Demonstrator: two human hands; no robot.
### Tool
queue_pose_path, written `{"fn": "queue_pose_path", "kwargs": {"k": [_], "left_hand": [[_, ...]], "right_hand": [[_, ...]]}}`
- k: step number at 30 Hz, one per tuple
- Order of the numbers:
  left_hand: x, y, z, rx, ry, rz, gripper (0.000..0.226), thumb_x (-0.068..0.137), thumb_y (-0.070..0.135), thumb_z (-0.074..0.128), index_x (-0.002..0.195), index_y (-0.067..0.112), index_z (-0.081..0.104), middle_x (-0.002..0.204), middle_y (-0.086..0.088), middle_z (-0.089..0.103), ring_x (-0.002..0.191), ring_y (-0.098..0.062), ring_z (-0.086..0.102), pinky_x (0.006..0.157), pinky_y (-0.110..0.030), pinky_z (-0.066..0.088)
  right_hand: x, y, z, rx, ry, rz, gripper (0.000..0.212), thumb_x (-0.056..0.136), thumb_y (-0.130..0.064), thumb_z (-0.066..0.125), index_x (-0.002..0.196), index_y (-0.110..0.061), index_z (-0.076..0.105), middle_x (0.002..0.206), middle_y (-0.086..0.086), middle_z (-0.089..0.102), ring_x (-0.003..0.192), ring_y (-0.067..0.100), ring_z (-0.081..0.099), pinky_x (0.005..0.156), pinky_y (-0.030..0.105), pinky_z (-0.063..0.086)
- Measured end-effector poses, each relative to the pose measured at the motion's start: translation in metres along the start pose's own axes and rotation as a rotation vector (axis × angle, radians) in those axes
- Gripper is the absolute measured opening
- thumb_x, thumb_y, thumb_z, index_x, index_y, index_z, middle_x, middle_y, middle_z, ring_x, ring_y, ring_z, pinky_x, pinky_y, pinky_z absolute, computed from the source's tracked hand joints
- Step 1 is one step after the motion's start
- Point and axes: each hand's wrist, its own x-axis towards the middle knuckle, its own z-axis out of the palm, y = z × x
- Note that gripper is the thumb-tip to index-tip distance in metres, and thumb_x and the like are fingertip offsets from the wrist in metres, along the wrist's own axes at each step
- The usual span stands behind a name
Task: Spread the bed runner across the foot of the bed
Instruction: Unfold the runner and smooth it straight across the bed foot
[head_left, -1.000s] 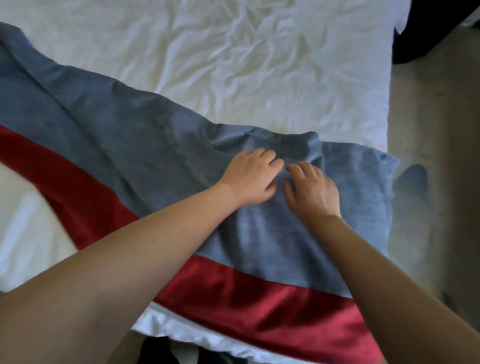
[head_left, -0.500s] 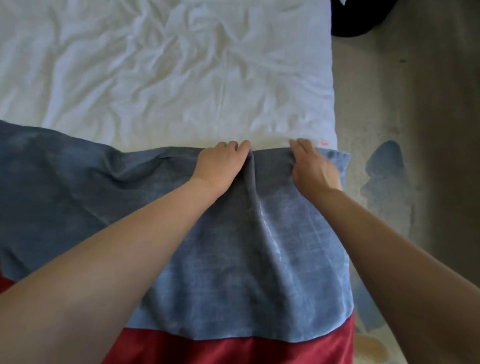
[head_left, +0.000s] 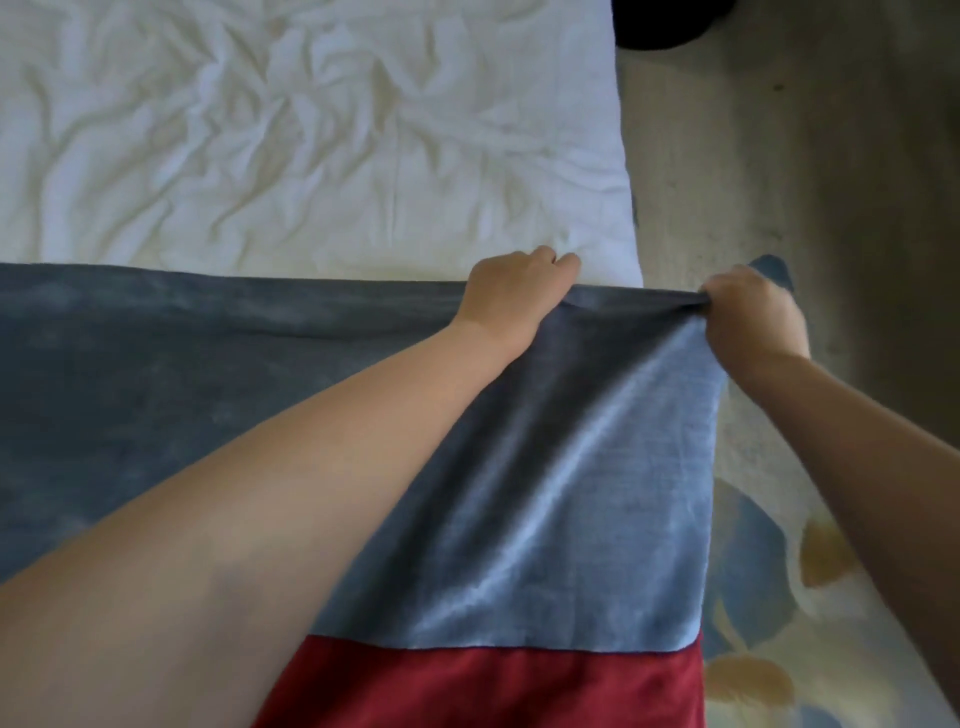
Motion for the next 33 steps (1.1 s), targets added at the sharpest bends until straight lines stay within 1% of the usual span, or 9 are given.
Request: {"fn": "queue_pose_path", "kwargs": {"k": [6, 9, 12, 15, 18, 21, 25, 29, 33], "left_hand": [[0.015, -0.003, 0.011, -0.005, 0.009, -0.041, 0.031, 0.072, -0.014, 0.050, 0.092, 0.009, 0.046, 0.078, -0.005, 0.036, 0.064, -0.023, 0.041, 0.045, -0.029, 0.022], [0.006, -0.028, 0.020, 0.024, -0.023, -0.103, 0.022, 0.080, -0.007, 0.051, 0.095, 0.009, 0.048, 0.083, -0.007, 0.044, 0.068, -0.025, 0.044, 0.048, -0.030, 0.025], [-0.007, -0.058, 0.028, 0.074, -0.027, -0.139, 0.016, 0.088, 0.004, 0.053, 0.104, 0.010, 0.053, 0.097, -0.008, 0.057, 0.085, -0.028, 0.054, 0.052, -0.032, 0.027], [-0.022, -0.083, 0.031, 0.097, -0.020, -0.144, 0.017, 0.090, 0.011, 0.051, 0.105, 0.012, 0.057, 0.101, -0.006, 0.060, 0.094, -0.027, 0.055, 0.054, -0.032, 0.029], [-0.036, -0.101, 0.031, 0.118, -0.008, -0.111, 0.018, 0.086, 0.017, 0.050, 0.099, 0.011, 0.059, 0.098, -0.005, 0.060, 0.092, -0.027, 0.055, 0.053, -0.031, 0.030], [-0.043, -0.112, 0.031, 0.142, -0.015, -0.105, 0.014, 0.084, 0.009, 0.050, 0.094, 0.010, 0.060, 0.093, -0.005, 0.059, 0.088, -0.027, 0.054, 0.050, -0.031, 0.029], [-0.034, -0.112, 0.030, 0.099, -0.070, -0.145, 0.021, 0.078, -0.009, 0.049, 0.087, 0.007, 0.059, 0.090, -0.007, 0.058, 0.086, -0.027, 0.053, 0.050, -0.032, 0.030], [-0.010, -0.105, 0.021, 0.049, -0.096, -0.164, 0.022, 0.076, -0.014, 0.047, 0.079, 0.008, 0.052, 0.090, -0.010, 0.056, 0.085, -0.029, 0.053, 0.055, -0.034, 0.033], [0.015, -0.084, 0.010, 0.006, -0.069, -0.106, 0.025, 0.078, -0.016, 0.044, 0.075, 0.008, 0.047, 0.081, -0.008, 0.044, 0.083, -0.030, 0.053, 0.058, -0.035, 0.036]], "right_hand": [[0.013, -0.001, -0.001, 0.045, -0.047, 0.083, 0.021, 0.082, 0.006, 0.047, 0.086, -0.001, 0.066, 0.095, 0.021, 0.059, 0.076, 0.040, 0.059, 0.065, 0.040, 0.052], [0.017, -0.033, 0.003, 0.112, -0.092, 0.087, 0.023, 0.089, -0.008, 0.050, 0.105, -0.009, 0.067, 0.110, 0.016, 0.061, 0.092, 0.039, 0.061, 0.076, 0.043, 0.052], [0.023, -0.080, 0.004, 0.206, -0.101, -0.041, 0.027, 0.091, -0.012, 0.047, 0.111, -0.014, 0.065, 0.117, 0.014, 0.057, 0.098, 0.039, 0.060, 0.080, 0.042, 0.049], [0.027, -0.129, 0.000, 0.239, -0.091, -0.208, 0.023, 0.092, -0.012, 0.044, 0.101, -0.010, 0.065, 0.108, 0.014, 0.056, 0.085, 0.039, 0.060, 0.070, 0.040, 0.050], [0.024, -0.162, -0.003, 0.296, -0.073, -0.346, 0.023, 0.093, -0.023, 0.046, 0.096, -0.012, 0.066, 0.101, 0.009, 0.057, 0.077, 0.034, 0.059, 0.065, 0.039, 0.051], [0.024, -0.176, -0.001, 0.252, -0.125, -0.416, 0.019, 0.093, -0.023, 0.049, 0.101, -0.013, 0.064, 0.105, 0.007, 0.055, 0.079, 0.033, 0.059, 0.067, 0.041, 0.053], [0.035, -0.176, 0.002, 0.278, -0.147, -0.353, 0.013, 0.092, -0.009, 0.049, 0.094, -0.010, 0.062, 0.101, 0.010, 0.056, 0.081, 0.033, 0.058, 0.070, 0.043, 0.052], [0.049, -0.166, -0.004, 0.234, -0.173, -0.311, 0.015, 0.090, -0.003, 0.048, 0.095, -0.009, 0.061, 0.101, 0.011, 0.056, 0.085, 0.034, 0.057, 0.072, 0.042, 0.051], [0.066, -0.137, -0.008, 0.173, -0.148, -0.247, 0.014, 0.090, -0.003, 0.051, 0.094, -0.007, 0.063, 0.100, 0.014, 0.057, 0.084, 0.035, 0.058, 0.073, 0.043, 0.052]]}}
